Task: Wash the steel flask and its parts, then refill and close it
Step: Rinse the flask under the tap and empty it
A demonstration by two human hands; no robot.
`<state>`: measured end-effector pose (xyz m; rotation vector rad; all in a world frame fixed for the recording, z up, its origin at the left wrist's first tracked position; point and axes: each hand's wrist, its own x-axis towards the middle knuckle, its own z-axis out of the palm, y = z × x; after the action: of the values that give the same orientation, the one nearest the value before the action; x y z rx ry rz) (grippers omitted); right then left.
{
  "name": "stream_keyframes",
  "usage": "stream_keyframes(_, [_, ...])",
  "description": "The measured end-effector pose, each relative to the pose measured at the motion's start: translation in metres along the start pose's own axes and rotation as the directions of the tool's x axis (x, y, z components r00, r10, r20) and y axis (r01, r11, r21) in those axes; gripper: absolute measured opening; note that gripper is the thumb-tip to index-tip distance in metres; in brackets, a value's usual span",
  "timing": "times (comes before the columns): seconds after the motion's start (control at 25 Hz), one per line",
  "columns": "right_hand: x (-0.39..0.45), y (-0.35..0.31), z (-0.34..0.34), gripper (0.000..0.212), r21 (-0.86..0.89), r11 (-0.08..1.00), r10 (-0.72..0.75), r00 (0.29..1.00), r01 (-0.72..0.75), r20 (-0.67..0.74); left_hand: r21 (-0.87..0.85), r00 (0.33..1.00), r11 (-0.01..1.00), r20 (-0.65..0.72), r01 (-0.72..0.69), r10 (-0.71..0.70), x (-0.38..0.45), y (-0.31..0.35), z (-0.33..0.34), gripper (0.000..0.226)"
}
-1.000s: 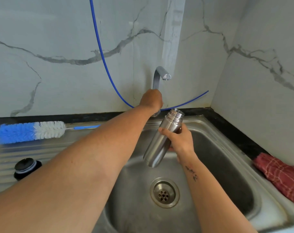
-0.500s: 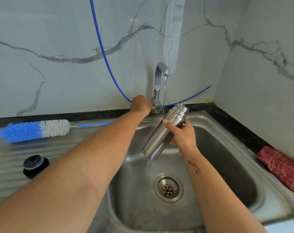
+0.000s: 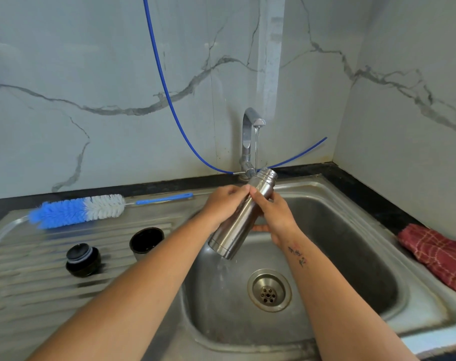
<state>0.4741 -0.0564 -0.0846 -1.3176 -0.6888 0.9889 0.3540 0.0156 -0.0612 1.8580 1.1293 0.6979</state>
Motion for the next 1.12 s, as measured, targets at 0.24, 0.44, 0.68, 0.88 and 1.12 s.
stream_keyframes(0.24, [-0.003, -0.002, 0.001, 0.050, -0.038, 0.994, 0.109, 0.993, -0.107, 0.054, 0.239, 0.987, 0.971, 0.157, -0.022, -0.016, 0.007, 0.027, 0.000, 0.051])
stream_keyframes(0.44, [0.000, -0.003, 0.003, 0.046, -0.005, 0.975, 0.223, 0.972, -0.223, 0.070, 0.186, 0.975, 0.971, 0.130, 0.154, -0.179, 0.015, 0.022, -0.001, 0.057])
stream_keyframes(0.68, [-0.001, -0.011, -0.028, 0.079, -0.426, 0.796, 0.540, 0.823, -0.431, 0.176, -0.373, 0.930, 0.862, 0.006, 0.342, -0.367, 0.014, 0.012, -0.004, 0.053])
stream_keyframes(0.88, [-0.003, -0.013, -0.048, 0.067, -0.312, 0.835, 0.422, 0.892, -0.452, -0.164, -0.726, 0.887, 0.646, -0.110, 0.237, -0.449, 0.008, 0.009, 0.001, 0.047])
stream_keyframes(1.12, [0.011, -0.013, -0.039, 0.053, 0.249, 0.960, 0.191, 0.949, -0.127, -0.251, -0.878, 0.921, 0.418, 0.063, 0.235, -0.384, -0.022, 0.001, 0.008, 0.049])
